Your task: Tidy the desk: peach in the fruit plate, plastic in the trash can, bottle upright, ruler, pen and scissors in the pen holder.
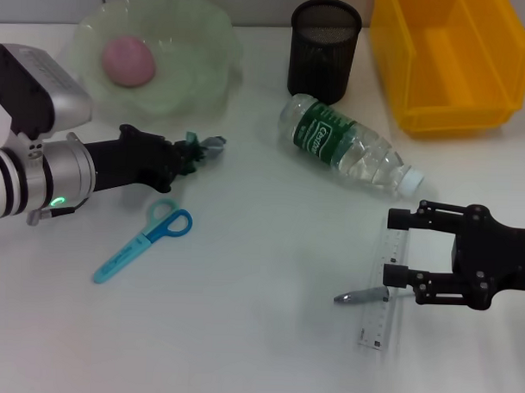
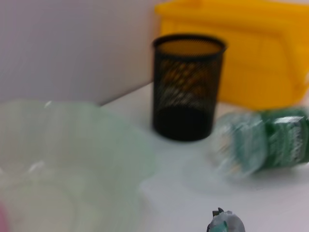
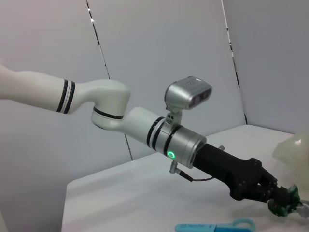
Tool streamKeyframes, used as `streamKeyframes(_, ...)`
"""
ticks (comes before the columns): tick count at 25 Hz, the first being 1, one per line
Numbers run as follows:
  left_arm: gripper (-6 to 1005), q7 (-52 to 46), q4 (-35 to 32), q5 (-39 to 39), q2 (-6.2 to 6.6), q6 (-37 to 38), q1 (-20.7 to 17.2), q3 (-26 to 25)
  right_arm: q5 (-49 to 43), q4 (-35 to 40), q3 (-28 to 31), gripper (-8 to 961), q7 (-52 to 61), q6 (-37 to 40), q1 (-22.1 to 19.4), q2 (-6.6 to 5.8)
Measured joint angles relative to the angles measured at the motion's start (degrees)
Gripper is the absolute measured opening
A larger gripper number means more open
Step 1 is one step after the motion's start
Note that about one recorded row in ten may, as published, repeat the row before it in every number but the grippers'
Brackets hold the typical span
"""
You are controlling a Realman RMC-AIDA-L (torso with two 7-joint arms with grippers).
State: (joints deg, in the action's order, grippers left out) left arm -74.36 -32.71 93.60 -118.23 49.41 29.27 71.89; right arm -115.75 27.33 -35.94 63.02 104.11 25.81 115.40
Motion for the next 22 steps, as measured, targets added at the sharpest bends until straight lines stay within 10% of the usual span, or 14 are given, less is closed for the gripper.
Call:
streamKeyframes(8, 17, -0.63, -1.65, 0.04, 1.64, 23.06, -1.27, -10.76, -0.05, 0.62, 2.78, 762, 0.05, 1.27, -0.52, -0.48)
streamKeyframes(22, 17, -1.58, -1.4, -0.37, 2.75, 41.24, -0.85, -12.92, 0.41, 0.81, 13.37, 756, 2.76, 5.55, -1.05, -0.43)
